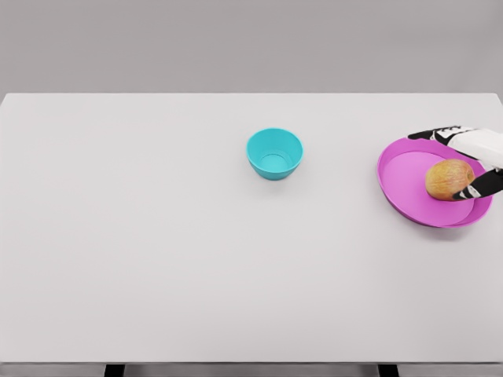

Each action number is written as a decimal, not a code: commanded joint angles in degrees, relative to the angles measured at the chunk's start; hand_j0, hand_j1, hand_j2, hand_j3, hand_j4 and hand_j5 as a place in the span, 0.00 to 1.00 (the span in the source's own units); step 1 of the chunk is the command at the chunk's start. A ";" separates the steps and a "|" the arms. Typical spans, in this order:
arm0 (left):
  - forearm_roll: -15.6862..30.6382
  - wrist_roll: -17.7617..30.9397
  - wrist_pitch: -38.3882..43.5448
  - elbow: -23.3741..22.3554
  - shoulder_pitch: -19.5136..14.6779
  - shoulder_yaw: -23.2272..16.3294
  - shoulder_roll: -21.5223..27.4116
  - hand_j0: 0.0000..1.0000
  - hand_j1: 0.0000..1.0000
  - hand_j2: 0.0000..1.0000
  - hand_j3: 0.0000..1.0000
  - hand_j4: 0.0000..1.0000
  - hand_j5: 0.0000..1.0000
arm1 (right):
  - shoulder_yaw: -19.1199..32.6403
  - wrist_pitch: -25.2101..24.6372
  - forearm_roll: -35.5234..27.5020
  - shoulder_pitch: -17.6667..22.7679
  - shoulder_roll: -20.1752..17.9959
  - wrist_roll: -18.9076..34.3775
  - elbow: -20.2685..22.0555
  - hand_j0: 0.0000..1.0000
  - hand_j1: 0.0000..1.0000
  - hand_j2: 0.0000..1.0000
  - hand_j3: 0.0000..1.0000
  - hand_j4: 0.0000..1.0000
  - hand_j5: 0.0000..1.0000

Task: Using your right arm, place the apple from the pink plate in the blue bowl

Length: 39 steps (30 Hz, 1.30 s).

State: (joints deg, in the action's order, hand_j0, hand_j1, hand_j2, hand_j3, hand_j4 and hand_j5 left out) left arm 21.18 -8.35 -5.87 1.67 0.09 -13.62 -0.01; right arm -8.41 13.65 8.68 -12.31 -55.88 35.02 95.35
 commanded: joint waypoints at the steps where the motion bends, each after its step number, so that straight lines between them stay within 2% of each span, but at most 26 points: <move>1: 0.00 0.00 -0.02 0.00 0.00 0.00 0.01 1.00 1.00 1.00 1.00 1.00 1.00 | -0.20 -0.91 3.10 0.17 0.07 -0.02 -0.52 1.00 1.00 1.00 1.00 1.00 1.00; 12: 0.00 0.00 -0.02 0.00 0.00 0.00 0.01 1.00 1.00 1.00 1.00 1.00 1.00 | -0.29 -1.09 3.71 0.79 0.16 -0.02 -0.43 1.00 1.00 1.00 1.00 1.00 1.00; 14: 0.00 0.00 -0.02 0.00 0.00 0.00 0.01 1.00 1.00 1.00 1.00 1.00 1.00 | -0.29 -1.44 7.06 0.88 0.34 -0.02 -2.10 1.00 1.00 1.00 1.00 1.00 1.00; 16: 0.00 0.00 -0.02 0.00 0.00 0.00 0.01 1.00 1.00 1.00 1.00 1.00 1.00 | -0.29 -1.44 7.58 2.11 0.25 -0.02 -2.19 1.00 1.00 1.00 1.00 1.00 1.00; 18: 0.00 0.00 -0.02 0.00 0.00 0.00 0.01 1.00 1.00 1.00 1.00 1.00 1.00 | -0.20 -1.09 11.88 2.20 0.43 -0.02 -1.92 1.00 1.00 1.00 1.00 1.00 1.00; 24: 0.00 0.00 -0.02 0.00 0.00 0.00 0.01 1.00 1.00 1.00 1.00 1.00 1.00 | 0.24 0.32 13.29 2.02 1.22 -0.02 -1.40 1.00 1.00 1.00 1.00 1.00 1.00; 25: 0.00 0.00 0.06 0.00 0.00 0.00 0.01 1.00 1.00 1.00 1.00 1.00 1.00 | 0.24 0.15 16.80 2.11 2.00 -0.02 -1.40 1.00 1.00 1.00 1.00 1.00 1.00; 26: 0.00 0.00 -0.02 0.00 0.00 0.00 0.01 1.00 1.00 1.00 1.00 1.00 1.00 | 0.33 0.50 19.18 1.93 4.73 -0.02 -1.40 1.00 1.00 1.00 1.00 1.00 1.00; 27: 0.00 0.00 0.06 0.00 0.00 0.00 0.01 1.00 1.00 1.00 1.00 1.00 1.00 | 0.33 0.58 19.62 1.85 5.52 -0.02 -1.40 1.00 1.00 1.00 1.00 1.00 1.00; 33: 0.00 0.00 -0.02 0.00 0.00 0.00 0.01 1.00 1.00 1.00 1.00 1.00 1.00 | 0.50 -0.03 19.45 1.32 5.35 -0.02 -2.10 1.00 1.00 1.00 1.00 1.00 1.00; 39: 0.00 0.00 -0.02 0.00 0.00 0.00 0.01 1.00 1.00 1.00 1.00 1.00 1.00 | 0.50 -0.12 19.54 0.70 5.44 -0.02 -5.35 1.00 1.00 1.00 1.00 1.00 1.00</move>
State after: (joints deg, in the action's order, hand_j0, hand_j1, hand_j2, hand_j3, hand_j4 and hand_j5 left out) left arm 21.18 -8.35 -5.88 1.67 0.09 -13.63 -0.01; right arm -7.92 13.66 28.25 -11.51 -50.49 35.02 90.79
